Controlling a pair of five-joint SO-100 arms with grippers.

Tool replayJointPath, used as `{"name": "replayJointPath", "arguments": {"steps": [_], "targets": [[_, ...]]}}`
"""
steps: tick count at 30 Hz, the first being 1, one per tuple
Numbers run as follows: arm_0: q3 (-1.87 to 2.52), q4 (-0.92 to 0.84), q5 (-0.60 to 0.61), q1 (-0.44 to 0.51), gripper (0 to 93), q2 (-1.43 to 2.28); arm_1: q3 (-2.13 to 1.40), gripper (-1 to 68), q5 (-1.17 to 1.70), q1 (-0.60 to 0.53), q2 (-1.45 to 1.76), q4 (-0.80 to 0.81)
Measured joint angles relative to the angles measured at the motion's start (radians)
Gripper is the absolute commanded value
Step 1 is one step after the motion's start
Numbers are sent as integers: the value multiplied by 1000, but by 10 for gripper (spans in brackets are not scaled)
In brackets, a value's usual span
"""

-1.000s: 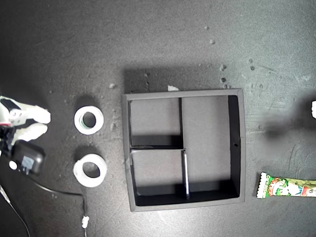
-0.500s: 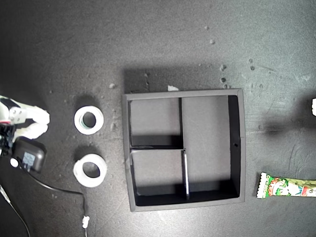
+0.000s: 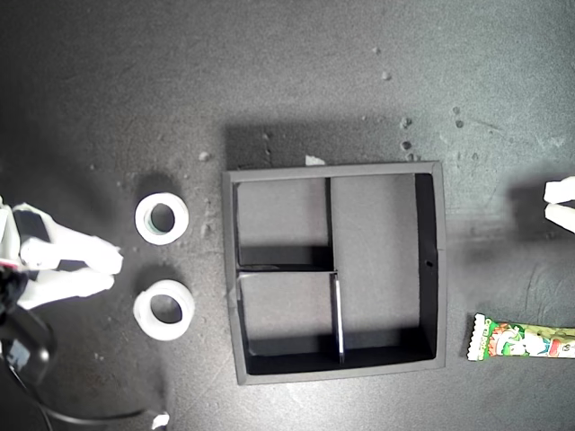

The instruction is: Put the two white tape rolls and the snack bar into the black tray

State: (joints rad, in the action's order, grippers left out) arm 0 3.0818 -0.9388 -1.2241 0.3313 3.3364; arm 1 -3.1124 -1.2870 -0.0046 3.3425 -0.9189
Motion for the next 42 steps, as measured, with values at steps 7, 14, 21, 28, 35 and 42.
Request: {"name": "replayJointPath", "arguments": {"steps": [7, 14, 21, 28, 35, 42], "targets": [[-103, 63, 178, -49, 196, 0, 0, -2, 0, -84, 0, 140], [-345, 31, 219, -66, 175, -112, 0, -3, -6, 67, 0, 152], [-884, -164, 219, -6, 187, -881, 0, -3, -232, 74, 0, 153], [-1152, -278, 140, -15, 200, -1447, 0, -3, -209, 35, 0, 210], [-1152, -284, 120, -41, 196, -1545, 0, 1, -87, -94, 0, 218], [-1155, -282, 135, -109, 196, -1592, 0, 20, -26, -209, 0, 216]]}}
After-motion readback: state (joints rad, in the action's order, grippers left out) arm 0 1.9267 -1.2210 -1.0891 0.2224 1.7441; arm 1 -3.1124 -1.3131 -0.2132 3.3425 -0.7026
